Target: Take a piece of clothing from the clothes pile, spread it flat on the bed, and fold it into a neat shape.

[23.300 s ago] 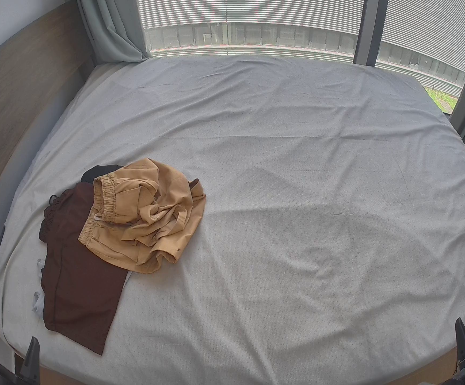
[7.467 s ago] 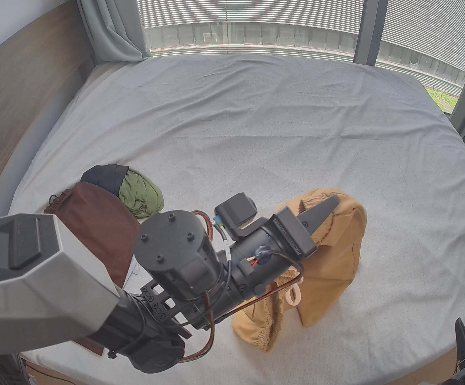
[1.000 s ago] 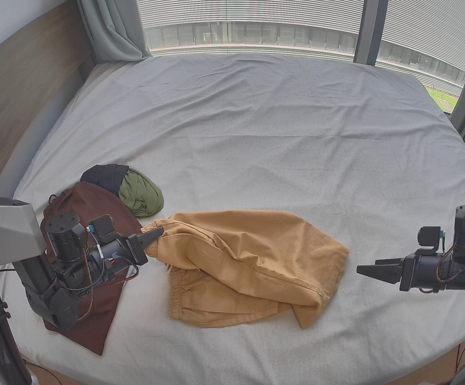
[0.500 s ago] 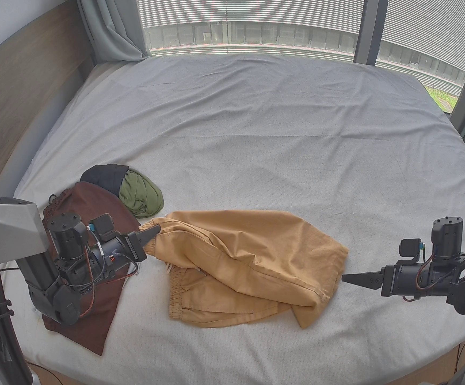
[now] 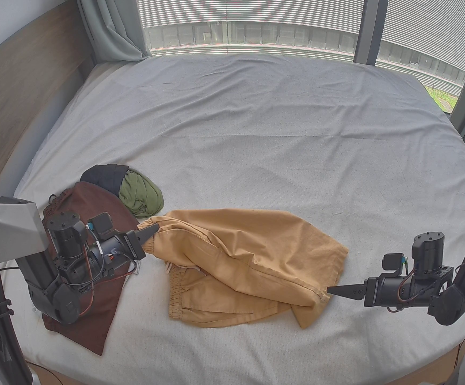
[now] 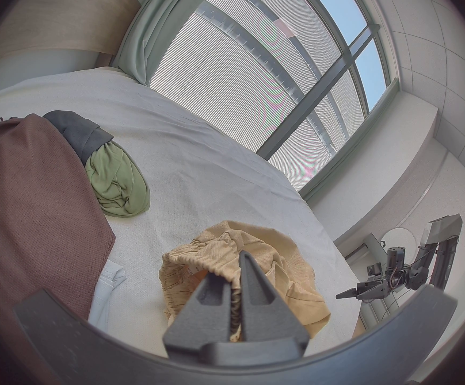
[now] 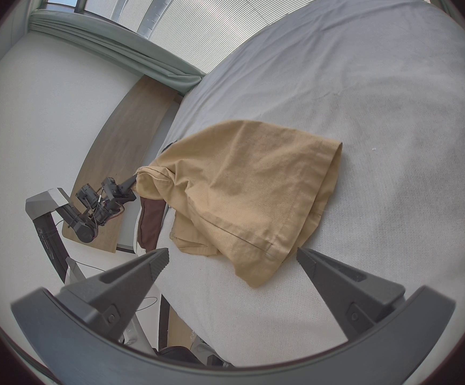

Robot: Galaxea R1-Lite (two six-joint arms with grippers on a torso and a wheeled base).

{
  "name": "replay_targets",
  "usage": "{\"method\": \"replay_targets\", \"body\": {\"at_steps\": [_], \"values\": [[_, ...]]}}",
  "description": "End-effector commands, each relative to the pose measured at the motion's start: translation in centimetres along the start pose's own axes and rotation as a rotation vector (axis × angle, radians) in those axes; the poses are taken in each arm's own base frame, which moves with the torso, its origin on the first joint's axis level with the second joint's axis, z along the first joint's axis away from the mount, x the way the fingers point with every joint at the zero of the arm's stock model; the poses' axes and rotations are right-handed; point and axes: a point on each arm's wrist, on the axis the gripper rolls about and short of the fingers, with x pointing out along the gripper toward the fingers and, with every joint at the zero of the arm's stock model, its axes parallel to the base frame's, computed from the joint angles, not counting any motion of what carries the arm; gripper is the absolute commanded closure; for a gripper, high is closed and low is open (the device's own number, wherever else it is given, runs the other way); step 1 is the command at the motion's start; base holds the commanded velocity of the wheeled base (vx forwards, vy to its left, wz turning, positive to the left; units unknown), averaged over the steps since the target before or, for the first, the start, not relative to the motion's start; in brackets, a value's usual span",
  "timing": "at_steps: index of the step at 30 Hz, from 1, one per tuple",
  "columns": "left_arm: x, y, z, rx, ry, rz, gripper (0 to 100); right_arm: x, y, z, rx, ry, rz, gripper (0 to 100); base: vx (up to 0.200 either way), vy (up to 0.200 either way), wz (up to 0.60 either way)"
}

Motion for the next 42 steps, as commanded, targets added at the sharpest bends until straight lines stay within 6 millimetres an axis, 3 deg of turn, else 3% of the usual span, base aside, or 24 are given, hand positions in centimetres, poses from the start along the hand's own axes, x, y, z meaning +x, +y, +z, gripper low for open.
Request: {"method": "replay_targets", "body": {"at_steps": [1, 21, 29, 42], "values": [[0.0, 0.0, 0.1, 0.002, -0.005, -0.001, 100, 1.1, -0.9, -0.9, 0.024, 0.041, -0.01, 0, 0.0, 0.0, 0.0], [-0.1, 0.5, 0.7, 0.006, -0.029, 0.011, 100, 3.8, -2.1, -2.3, 0.032, 0.049, 0.011, 0, 0.0, 0.0, 0.0], [0.0, 0.5, 0.8, 0.007, -0.032, 0.011, 100, 6.0, -1.8, -3.3, 0.078, -0.008, 0.004, 0, 0.0, 0.0, 0.0], [0.0, 0.6, 0.9, 0.007, -0.034, 0.014, 100, 6.4, -1.3, -3.2, 0.067, -0.007, 0.024, 0, 0.0, 0.0, 0.0]]}}
